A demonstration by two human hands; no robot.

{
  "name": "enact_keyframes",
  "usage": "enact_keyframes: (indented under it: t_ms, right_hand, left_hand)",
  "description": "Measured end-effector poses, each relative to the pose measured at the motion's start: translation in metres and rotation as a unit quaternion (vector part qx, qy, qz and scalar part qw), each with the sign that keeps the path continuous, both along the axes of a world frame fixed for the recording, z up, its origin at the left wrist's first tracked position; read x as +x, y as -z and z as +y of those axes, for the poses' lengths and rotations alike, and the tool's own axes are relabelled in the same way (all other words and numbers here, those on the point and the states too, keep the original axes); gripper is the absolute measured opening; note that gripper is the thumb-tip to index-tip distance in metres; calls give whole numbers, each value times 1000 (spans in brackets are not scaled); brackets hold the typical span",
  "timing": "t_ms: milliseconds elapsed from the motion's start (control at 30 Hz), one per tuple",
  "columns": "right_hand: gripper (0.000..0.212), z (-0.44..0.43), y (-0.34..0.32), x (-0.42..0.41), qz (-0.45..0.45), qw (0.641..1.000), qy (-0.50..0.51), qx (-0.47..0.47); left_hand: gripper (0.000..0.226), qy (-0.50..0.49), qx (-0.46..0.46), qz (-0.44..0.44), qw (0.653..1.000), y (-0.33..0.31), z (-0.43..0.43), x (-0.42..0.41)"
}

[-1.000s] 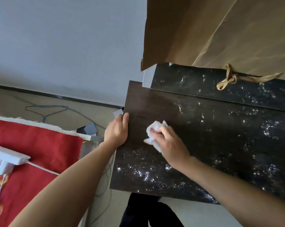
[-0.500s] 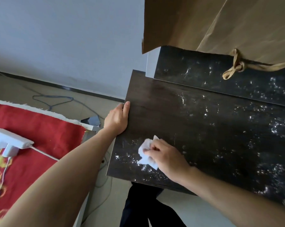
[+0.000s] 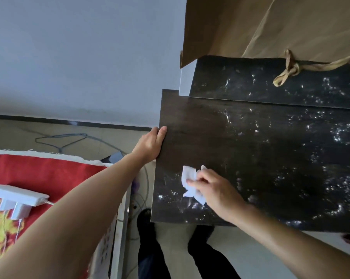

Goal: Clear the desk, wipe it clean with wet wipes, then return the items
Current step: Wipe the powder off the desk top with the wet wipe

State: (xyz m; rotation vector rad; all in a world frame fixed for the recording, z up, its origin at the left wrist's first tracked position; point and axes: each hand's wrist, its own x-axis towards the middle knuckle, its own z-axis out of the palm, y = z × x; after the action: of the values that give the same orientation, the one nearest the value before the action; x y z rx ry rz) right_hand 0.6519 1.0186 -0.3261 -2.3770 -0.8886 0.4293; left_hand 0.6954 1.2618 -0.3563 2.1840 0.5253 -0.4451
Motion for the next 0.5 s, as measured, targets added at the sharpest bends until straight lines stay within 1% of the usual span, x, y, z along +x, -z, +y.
enact_keyframes:
  t_ms: [33,67,100,133,167,200,300,367,400,433,467,500]
  right_hand:
    - [12,7,4,17,-19,997,70,-3]
    - [20,18,8,32,-59,989,132,-16]
    - [29,29,11,40,-76,982,173,-28]
    - [35,42,13,36,-86,977,193,-40]
    - [35,56,12,24,-77,976,196,-47]
    - [33,64,12,3,-68,982,169,-48]
    - [32,72,-2,-69,-34,997,69,-15]
    - [34,64,-4,-80,1,998,55,-3]
    - [34,63,-2,-70,1,997,73,-2]
    - [31,64,3,-54,-16,993,115,-8]
    - [31,68,8,-35,-38,986,162,-21]
    - [35,75,11,-17,-67,976,206,-32]
  left_hand:
    - [60,16,-5,4,1000,0,4,2]
    - [63,33,-11,6,999,0,8,4]
    - [67,45,-20,10,999,0,12,6]
    - [73,56,-31,17,998,1,16,8]
    - [76,69,-40,23,997,2,21,10]
    - [76,84,-48,30,995,3,24,12]
    - [67,119,-75,55,989,-2,33,18]
    - [64,139,-90,70,984,-5,36,22]
    - [64,147,-96,76,982,-5,38,23]
    - [64,152,-99,80,980,-6,39,24]
    - [64,156,-102,82,979,-6,40,25]
    - [64,157,-104,83,979,-5,40,25]
